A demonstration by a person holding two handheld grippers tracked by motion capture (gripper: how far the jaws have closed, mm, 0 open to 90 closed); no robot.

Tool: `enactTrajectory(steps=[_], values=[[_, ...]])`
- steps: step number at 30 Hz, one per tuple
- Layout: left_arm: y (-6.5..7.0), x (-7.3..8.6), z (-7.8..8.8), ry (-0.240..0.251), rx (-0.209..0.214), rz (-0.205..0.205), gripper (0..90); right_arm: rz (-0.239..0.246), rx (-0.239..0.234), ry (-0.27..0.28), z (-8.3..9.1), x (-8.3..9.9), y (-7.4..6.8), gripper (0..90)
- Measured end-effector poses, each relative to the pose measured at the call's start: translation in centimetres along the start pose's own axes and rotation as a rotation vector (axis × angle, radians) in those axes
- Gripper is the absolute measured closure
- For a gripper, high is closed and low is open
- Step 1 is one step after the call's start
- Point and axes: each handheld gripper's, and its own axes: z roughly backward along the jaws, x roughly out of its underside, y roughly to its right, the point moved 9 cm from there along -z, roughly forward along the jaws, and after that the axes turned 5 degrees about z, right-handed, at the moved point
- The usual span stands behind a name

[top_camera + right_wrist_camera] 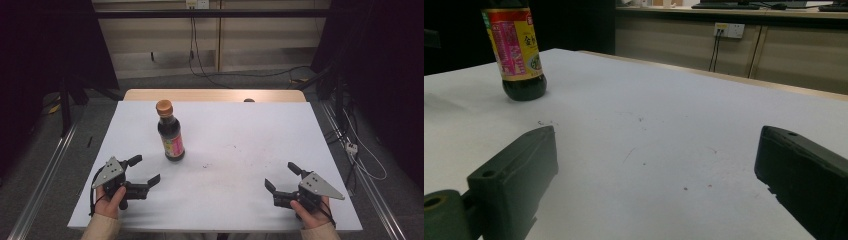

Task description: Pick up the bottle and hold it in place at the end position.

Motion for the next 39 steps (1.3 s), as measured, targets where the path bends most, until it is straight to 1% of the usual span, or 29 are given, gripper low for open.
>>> enactTrajectory(steps=[2,3,4,6,8,10,12,13,14,15,17,20,23,24,25,26,27,28,30,33,34,35,39], values=[[0.1,0.1,0.0,-0.013,0.0,-0.019,2.4,-0.001,0.0,0.001,0.0,0.0,0.1,3.3],[0.1,0.1,0.0,-0.013,0.0,-0.019,2.4,-0.003,-0.001,0.003,0.0,0.0,0.1,3.5],[0.2,0.1,0.0,-0.019,-0.004,-0.036,2.4,-0.001,-0.002,0.001,0.0,0.0,0.0,3.6],[0.2,0.0,0.0,-0.018,-0.003,-0.042,2.3,0.001,-0.002,-0.001,0.0,0.0,0.0,3.6],[0.1,-0.1,-0.1,-0.016,-0.009,-0.034,2.2,0.005,-0.004,0.001,-0.1,0.0,-0.1,3.7],[-0.1,-0.3,-0.2,-0.002,-0.022,-0.006,2.0,0.004,-0.005,-0.005,-0.1,0.1,-0.1,3.8],[-0.1,-0.6,-0.4,0.01,-0.02,0.013,1.8,0.003,0.0,-0.007,0.0,0.1,-0.1,3.9],[-0.3,-0.8,-0.4,0.005,-0.033,0.008,1.9,-0.001,0.002,-0.006,0.0,0.1,0.0,4.0],[-0.3,-1.0,-0.6,0.005,-0.036,0.0,1.9,-0.003,0.002,-0.004,0.0,0.1,0.0,3.9],[-0.3,-1.2,-0.7,0.001,-0.036,-0.002,1.9,-0.002,0.003,-0.008,0.0,0.2,0.0,4.0],[-0.2,-1.6,-1.0,-0.001,-0.037,0.012,2.1,0.001,0.002,-0.013,0.0,0.3,0.0,4.0],[-0.2,-1.9,-1.5,-0.02,-0.039,0.003,2.6,-0.002,0.007,-0.009,0.3,0.2,0.0,4.0],[-0.5,-2.5,-2.0,-0.022,-0.059,0.019,2.7,0.003,0.012,-0.007,0.5,0.2,0.1,4.1],[-0.6,-2.7,-2.1,-0.018,-0.069,0.032,2.9,0.001,0.015,-0.01,0.6,0.3,0.2,4.1],[-0.6,-2.7,-2.1,-0.018,-0.069,0.032,3.1,0.001,0.016,-0.012,0.6,0.3,0.3,4.1],[-0.9,-3.2,-2.3,-0.014,-0.074,0.041,3.4,-0.001,0.016,-0.013,0.6,0.4,0.3,4.1],[-0.9,-3.2,-2.3,-0.014,-0.074,0.041,3.4,-0.003,0.017,-0.011,0.6,0.3,0.3,4.1],[-1.1,-3.7,-2.4,-0.009,-0.085,0.049,3.4,-0.002,0.018,-0.01,0.7,0.3,0.3,4.2],[-1.4,-4.3,-2.6,-0.007,-0.098,0.047,3.4,-0.003,0.018,-0.011,0.7,0.3,0.3,4.1],[-1.6,-5.1,-3.1,-0.002,-0.115,0.055,3.7,-0.001,0.017,-0.014,0.5,0.3,0.3,4.2],[-1.6,-5.1,-3.1,-0.002,-0.115,0.055,3.8,-0.003,0.015,-0.015,0.5,0.3,0.2,4.2],[-1.6,-5.4,-3.6,-0.011,-0.109,0.051,3.9,-0.004,0.013,-0.015,0.4,0.3,0.2,4.2],[-1.5,-5.7,-4.8,-0.029,-0.112,0.034,5.1,-0.005,0.006,-0.017,0.3,0.4,0.1,4.3]])
